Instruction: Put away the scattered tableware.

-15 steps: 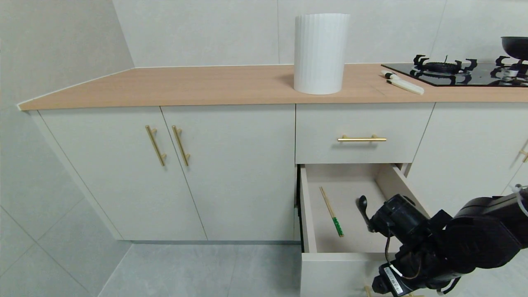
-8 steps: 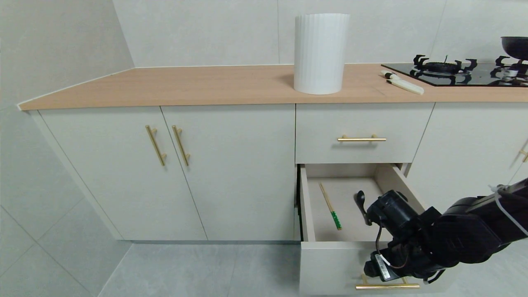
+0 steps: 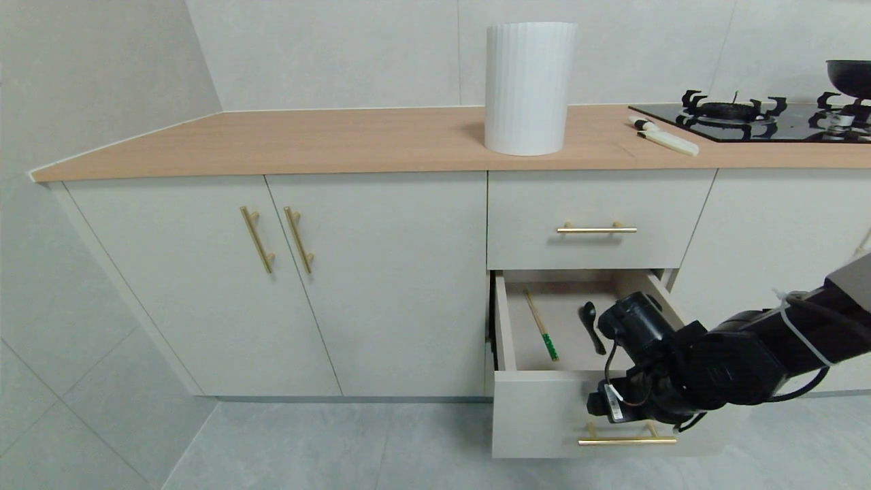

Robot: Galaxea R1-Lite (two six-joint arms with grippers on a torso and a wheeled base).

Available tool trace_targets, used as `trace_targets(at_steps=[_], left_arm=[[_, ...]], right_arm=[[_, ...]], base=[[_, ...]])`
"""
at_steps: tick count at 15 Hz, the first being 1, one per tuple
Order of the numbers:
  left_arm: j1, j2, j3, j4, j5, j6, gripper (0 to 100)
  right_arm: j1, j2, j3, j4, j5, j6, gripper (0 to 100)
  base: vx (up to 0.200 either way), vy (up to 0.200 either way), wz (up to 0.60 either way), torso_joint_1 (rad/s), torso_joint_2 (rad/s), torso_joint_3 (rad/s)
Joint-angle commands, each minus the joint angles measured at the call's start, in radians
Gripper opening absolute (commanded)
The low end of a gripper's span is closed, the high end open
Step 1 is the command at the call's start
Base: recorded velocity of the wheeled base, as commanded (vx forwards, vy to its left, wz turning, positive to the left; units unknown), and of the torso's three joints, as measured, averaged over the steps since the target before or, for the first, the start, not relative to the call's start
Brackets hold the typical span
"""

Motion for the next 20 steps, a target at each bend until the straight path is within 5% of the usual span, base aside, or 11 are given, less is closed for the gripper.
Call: trace_targets(at_steps=[1, 7, 20], left_arm=[[0.000, 0.000, 0.000, 0.000, 0.000, 0.000, 100], [0.000, 0.000, 0.000, 0.000, 0.000, 0.000, 100], [0.000, 0.000, 0.000, 0.000, 0.000, 0.000, 100]], right_arm=[[-0.026, 0.037, -0.065, -0.003, 0.001, -0.015, 100], [-0.067, 0.131, -0.130, -0.062, -0.002, -0.012, 100], [-0.155, 0.336, -0.133, -0.594, -0.080, 0.010, 100]], base=[[0.000, 0.000, 0.00, 0.000, 0.00, 0.000], [0.000, 0.000, 0.00, 0.000, 0.00, 0.000], [0.000, 0.000, 0.00, 0.000, 0.00, 0.000]])
